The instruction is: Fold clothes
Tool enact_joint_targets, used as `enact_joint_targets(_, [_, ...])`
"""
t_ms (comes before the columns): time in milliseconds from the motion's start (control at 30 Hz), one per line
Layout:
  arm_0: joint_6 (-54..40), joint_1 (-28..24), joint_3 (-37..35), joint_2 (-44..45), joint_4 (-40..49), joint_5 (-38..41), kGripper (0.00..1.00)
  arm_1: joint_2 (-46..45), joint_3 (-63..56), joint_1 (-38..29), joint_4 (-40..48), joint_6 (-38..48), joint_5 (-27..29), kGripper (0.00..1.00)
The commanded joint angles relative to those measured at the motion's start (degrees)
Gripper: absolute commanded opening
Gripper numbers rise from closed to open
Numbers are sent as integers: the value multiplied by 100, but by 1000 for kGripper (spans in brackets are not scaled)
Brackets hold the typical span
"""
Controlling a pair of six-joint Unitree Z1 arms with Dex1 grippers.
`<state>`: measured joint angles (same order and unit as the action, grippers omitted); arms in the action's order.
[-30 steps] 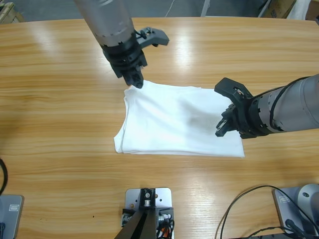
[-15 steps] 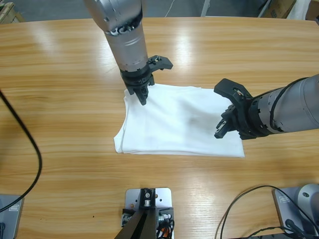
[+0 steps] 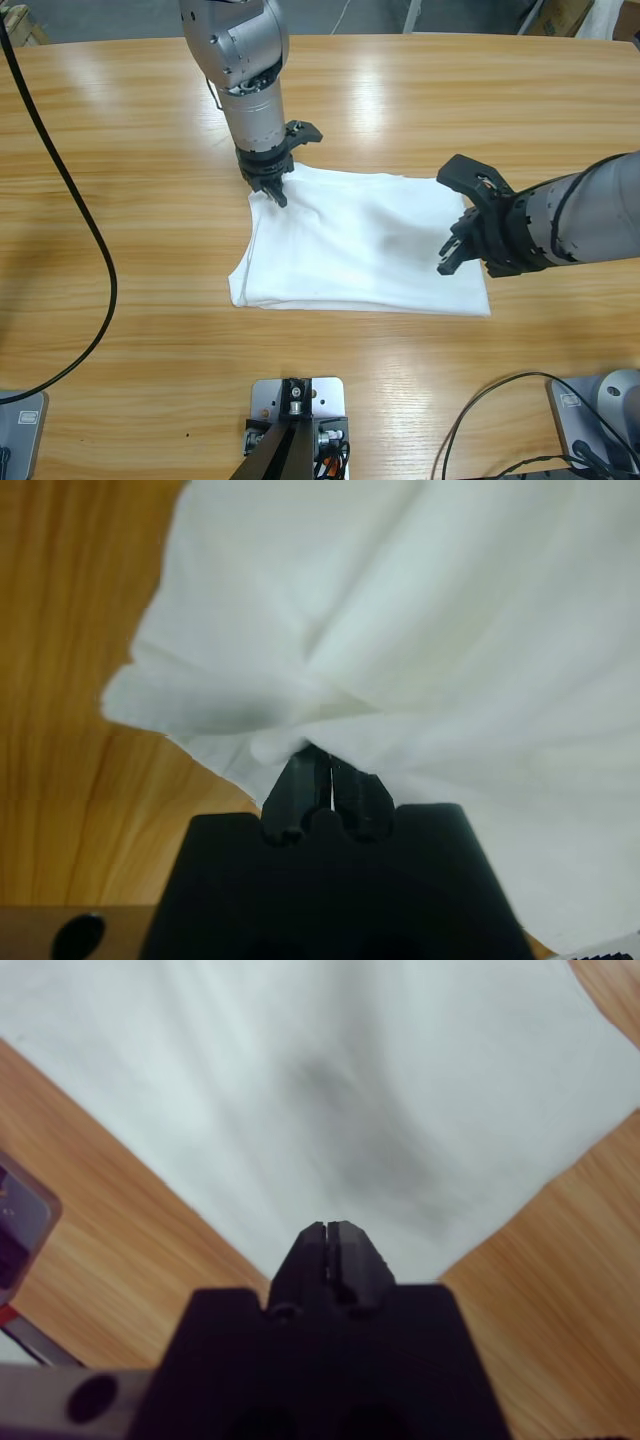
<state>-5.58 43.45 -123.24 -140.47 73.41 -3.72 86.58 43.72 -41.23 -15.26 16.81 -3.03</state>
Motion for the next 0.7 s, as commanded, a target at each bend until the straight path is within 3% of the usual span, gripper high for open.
enact_joint_targets(33, [145,-187,442,844,96,-363,0,-472,-268,54,31,-55,108,0])
enact_joint_targets(167, [302,104,906,1865,395,-391,0,-442,-306,54,37,-55,72,0])
enact_joint_targets(333, [899,887,2315,2459,-97,-237,0,6,-138,173,75,-190,92,0])
enact_joint_targets(500, [1244,1226,2787,2385,-718,-84,0,697,687,1017,-99,-173,-88,0])
enact_joint_targets(700, [1341,1342,3017,2051,-1164,-50,0,1592,1251,1260,-253,49,-291,0])
